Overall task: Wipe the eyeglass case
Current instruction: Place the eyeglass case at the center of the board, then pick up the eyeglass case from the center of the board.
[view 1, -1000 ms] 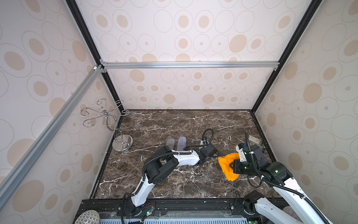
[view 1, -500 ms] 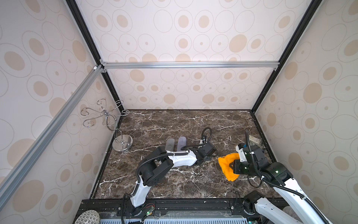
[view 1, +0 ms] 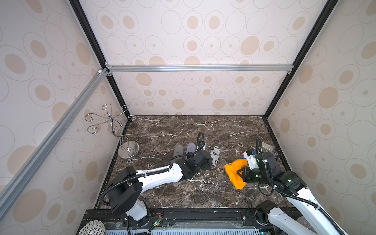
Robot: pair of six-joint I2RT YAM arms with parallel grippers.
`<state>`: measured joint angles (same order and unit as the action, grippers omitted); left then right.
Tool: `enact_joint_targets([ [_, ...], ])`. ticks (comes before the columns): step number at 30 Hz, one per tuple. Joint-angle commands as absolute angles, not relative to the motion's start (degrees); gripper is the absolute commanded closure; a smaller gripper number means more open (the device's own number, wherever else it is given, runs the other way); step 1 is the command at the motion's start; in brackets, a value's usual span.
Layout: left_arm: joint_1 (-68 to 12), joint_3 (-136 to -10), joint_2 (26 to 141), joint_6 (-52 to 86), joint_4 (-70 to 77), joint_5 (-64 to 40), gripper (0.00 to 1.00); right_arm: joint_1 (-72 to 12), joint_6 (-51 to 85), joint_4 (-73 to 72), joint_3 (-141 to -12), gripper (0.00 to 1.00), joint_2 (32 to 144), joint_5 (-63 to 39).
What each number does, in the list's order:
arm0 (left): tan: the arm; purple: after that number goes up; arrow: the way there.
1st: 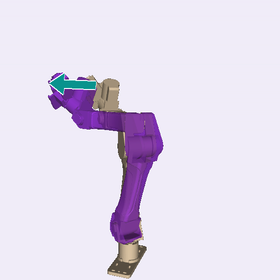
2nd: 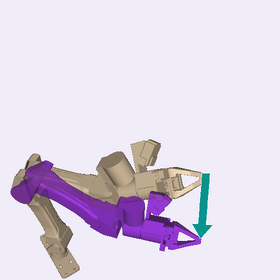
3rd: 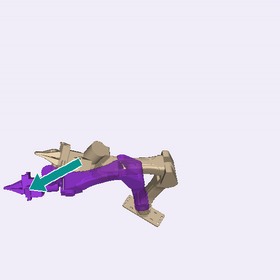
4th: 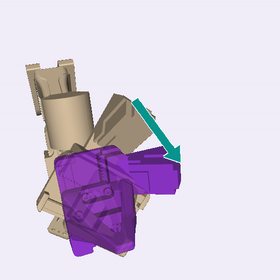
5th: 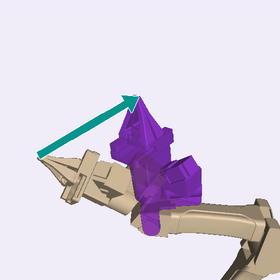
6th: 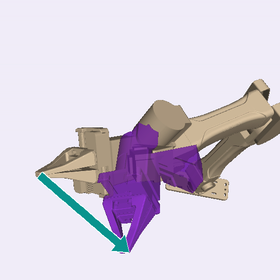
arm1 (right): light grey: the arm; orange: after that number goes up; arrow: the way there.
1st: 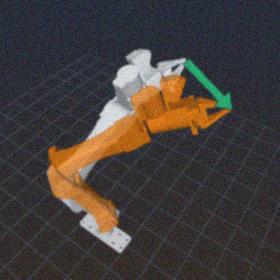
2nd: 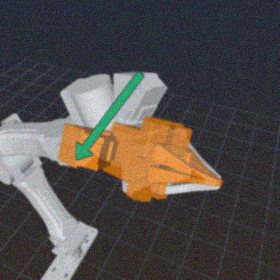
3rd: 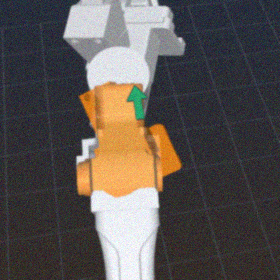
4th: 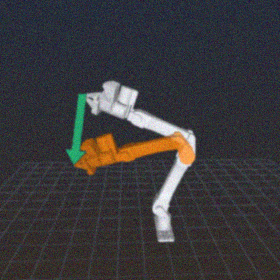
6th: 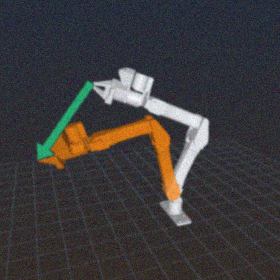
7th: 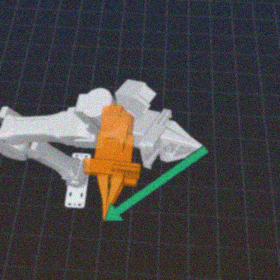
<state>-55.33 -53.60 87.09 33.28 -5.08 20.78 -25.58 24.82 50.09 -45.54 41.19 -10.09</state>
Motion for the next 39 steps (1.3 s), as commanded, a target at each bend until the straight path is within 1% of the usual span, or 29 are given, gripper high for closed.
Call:
enact_joint_targets([
  [1, -51.74, -51.68, 85.81, 32.06, -5.74, 20.17, 0.05, -25.5, 23.76, 47.74, -45.22, 1.0, 41.25, -12.14],
  [5, -48.99, -51.64, 87.03, 31.83, -6.06, 16.3, 0.1, -25.58, 23.83, 46.52, -45.07, 1.0, 41.9, -13.63],
  [9, -47.06, -52.32, 89.59, 31.99, -5.75, 16.16, 0.14, -25.66, 24.08, 46.14, -44.86, 1.0, 41.88, -13.61],
  [14, -44.06, -53.67, 93.86, 32.34, -5.38, 15.13, 0.15, -25.75, 23.91, 47.22, -44.65, 1.0, 41.48, -13.46],
  [20, -43.37, -55.05, 98.85, 31.36, -4.28, 16.3, 0.15, -25.82, 24.1, 47.7, -44.1, 1.0, 40.76, -13.16],
  [26, -43.13, -55.32, 102.09, 30.68, -1.75, 14.42, 0.21, -25.78, 24.33, 47.47, -43.63, 1.0, 40.99, -13.23],
  [31, -42.53, -56.16, 103.78, 30.93, -1.96, 14.44, 0.24, -25.8, 24.44, 47.26, -43.59, 1.0, 41.31, -13.45],
  [39, -41.1, -55.35, 104.53, 33.02, -0.28, 12.15, 0.26, -25.8, 24.77, 47.03, -42.81, 1.0, 41.05, -13.45],
])
